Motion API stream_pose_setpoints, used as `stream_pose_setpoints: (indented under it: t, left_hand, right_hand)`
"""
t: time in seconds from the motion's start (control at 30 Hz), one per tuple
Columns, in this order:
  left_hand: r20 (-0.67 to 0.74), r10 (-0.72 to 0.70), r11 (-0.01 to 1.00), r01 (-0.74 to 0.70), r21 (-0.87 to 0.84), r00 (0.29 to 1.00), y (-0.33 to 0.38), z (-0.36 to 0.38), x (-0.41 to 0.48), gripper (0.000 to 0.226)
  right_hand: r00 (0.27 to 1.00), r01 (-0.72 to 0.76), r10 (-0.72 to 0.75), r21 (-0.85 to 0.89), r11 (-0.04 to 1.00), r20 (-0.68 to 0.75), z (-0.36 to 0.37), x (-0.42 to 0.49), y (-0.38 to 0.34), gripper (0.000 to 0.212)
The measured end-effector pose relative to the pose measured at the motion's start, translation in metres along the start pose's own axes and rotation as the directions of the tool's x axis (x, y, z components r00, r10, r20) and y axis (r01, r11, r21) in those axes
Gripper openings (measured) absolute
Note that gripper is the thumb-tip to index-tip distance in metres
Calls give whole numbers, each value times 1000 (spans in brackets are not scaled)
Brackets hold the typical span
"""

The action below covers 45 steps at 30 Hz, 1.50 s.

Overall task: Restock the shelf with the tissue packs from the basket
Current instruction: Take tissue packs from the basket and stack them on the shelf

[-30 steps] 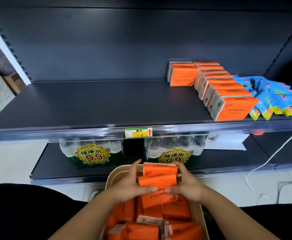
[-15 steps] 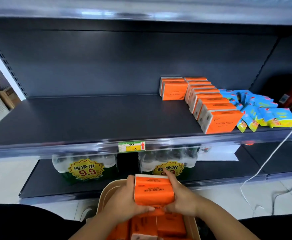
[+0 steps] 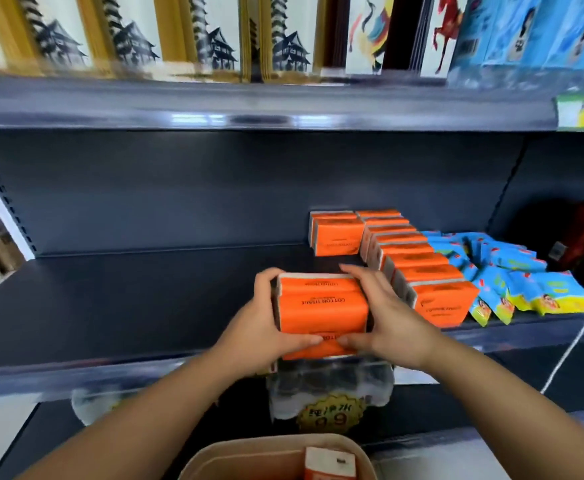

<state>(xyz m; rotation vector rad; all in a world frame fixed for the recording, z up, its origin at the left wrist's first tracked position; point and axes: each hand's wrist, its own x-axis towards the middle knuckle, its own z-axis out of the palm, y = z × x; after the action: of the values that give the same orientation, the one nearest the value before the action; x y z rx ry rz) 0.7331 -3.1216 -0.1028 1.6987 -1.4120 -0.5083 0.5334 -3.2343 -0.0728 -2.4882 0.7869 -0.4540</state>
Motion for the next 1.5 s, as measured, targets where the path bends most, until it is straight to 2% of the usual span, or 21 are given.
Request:
stream_pose_setpoints:
  t: [0.1, 0.2, 0.3, 0.43, 0.53, 0.7, 0.83, 1.0, 1.13, 1.27, 1.37, 1.5]
  left_hand:
    - [-37, 14, 1000, -13, 10, 999, 3, 6, 42, 97]
    - [-49, 35, 999, -33, 36, 998, 1, 19, 88, 95]
    - [-12, 32, 999, -32, 33, 999, -6, 34, 131, 96]
    - [67, 6, 1000, -5, -24, 998, -22, 50, 176, 95]
    - [48, -22, 999, 24, -47, 999, -38, 59, 199, 96]
    - [17, -112, 989, 113, -94, 994, -50, 76, 215, 108]
    - [57, -184, 977, 189, -101, 981, -56, 95, 220, 121]
    - [120, -265, 959, 274, -71, 957, -47, 97, 231, 121]
    - [190, -315, 949, 314, 36, 930, -42, 87, 232, 124]
    - [220, -381, 913, 327, 243, 898, -33, 73, 218, 127]
    - [226, -384, 875, 274, 400, 895, -23, 56, 203, 124]
    - [246, -317, 831, 143, 538, 916, -8, 24, 179, 104]
  right_hand:
    - [998, 45, -57, -261, 964, -41, -23, 35, 7, 105]
    - [995, -101, 93, -525, 845, -42, -36, 68, 13, 95]
    - [980, -166, 199, -656, 737, -24, -43, 100, 25, 89]
    - [965, -209, 263, -665, 717, -20, -50, 136, 51, 81]
    - [964, -200, 264, -682, 703, -10, -49, 157, 66, 83]
    - [973, -177, 228, -743, 645, -33, -43, 176, 82, 73]
    - [962, -219, 267, -758, 614, -62, -32, 179, 92, 73]
    - [956, -257, 267, -791, 555, -123, -27, 179, 94, 60]
    - [932, -288, 350, -775, 563, -93, -25, 176, 90, 69]
    - [932, -285, 352, -769, 572, -84, -30, 167, 84, 82]
    - [938, -294, 333, -738, 607, -99, -34, 156, 76, 86]
    - [968, -228, 237, -665, 711, -78, -41, 135, 56, 84]
